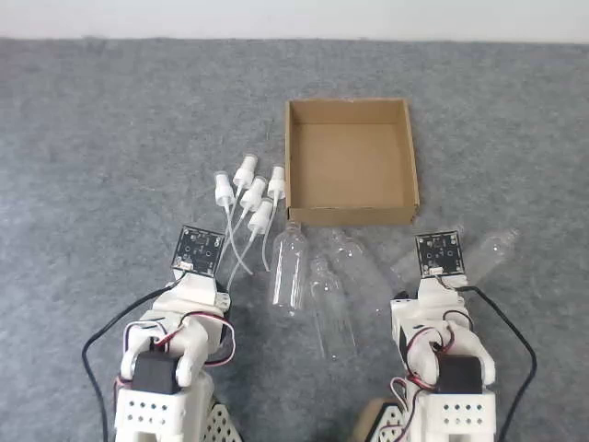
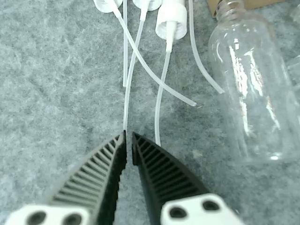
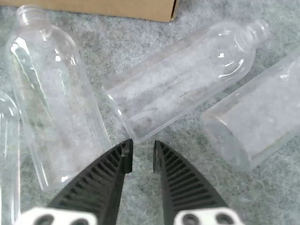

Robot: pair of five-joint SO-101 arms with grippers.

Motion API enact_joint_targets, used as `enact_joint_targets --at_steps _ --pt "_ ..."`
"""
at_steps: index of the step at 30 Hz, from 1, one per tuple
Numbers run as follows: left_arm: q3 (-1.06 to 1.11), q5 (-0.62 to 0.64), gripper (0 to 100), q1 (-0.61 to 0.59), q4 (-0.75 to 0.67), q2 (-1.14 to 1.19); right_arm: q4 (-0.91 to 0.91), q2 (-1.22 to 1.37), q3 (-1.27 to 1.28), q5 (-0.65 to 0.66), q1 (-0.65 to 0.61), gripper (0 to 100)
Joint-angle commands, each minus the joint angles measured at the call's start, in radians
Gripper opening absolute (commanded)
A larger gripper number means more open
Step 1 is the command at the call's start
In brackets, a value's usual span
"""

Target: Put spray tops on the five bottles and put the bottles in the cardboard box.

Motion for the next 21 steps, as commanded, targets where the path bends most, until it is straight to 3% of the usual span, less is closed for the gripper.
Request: enact_joint_targets --at_steps 1,6,10,14,21 --pt "-0.012 0.005 1 0.0 0.0 -0.02 0.007 -0.018 0.023 0.006 -0.001 5.8" --pt "-0.012 0.005 1 0.0 0.0 -0.02 -0.013 -0.018 -0.014 0.029 0.01 5.9" --pt "-0.012 0.005 1 0.0 0.0 -0.02 0.004 -0.018 -0.124 0.149 0.119 5.8" --pt "-0.012 0.005 1 0.0 0.0 -0.02 0.007 -0.018 -0.262 0.135 0.219 5.9" --pt "-0.012 0.005 1 0.0 0.0 -0.02 -0.004 -0.016 -0.368 0.051 0.237 6.1"
